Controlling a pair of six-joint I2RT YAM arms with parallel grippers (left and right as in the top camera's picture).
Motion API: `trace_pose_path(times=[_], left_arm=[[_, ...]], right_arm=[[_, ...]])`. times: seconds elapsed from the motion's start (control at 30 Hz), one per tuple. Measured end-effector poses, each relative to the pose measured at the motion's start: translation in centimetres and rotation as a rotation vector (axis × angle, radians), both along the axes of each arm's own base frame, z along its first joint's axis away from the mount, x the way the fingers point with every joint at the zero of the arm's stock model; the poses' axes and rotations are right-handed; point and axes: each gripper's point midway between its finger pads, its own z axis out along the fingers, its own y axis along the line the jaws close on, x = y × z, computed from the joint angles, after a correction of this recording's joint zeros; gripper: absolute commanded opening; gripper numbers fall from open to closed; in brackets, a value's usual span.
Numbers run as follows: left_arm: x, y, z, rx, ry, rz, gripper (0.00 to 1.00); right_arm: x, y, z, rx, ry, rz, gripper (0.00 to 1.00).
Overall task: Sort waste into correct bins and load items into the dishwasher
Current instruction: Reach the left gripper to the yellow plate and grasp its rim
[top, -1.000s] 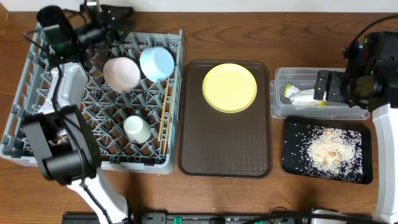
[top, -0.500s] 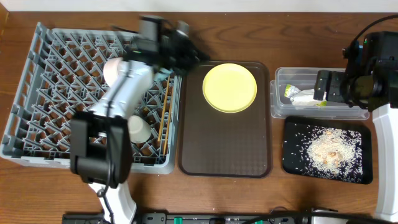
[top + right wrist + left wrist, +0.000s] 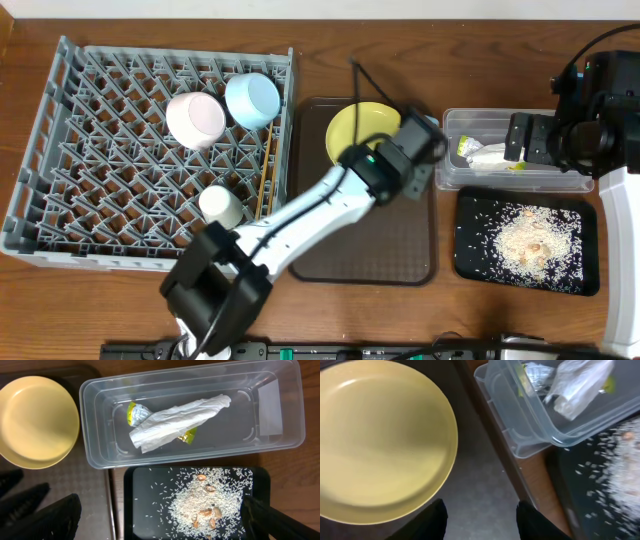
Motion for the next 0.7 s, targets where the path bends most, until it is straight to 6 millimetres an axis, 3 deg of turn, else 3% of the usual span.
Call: trace_pose_path(times=[0.33,0.7], left_arm=[[3.0,0.7,-4.0,0.096,-0.07,0.073,0.5],[3.7,0.9,-8.1,0.134,-0.029,0.057,0.55]], right_arm=[[0.0,0.0,0.0,0.0,0.0,0.0,0.99],[0.0,0.0,0.0,0.0,0.0,0.0,0.99]])
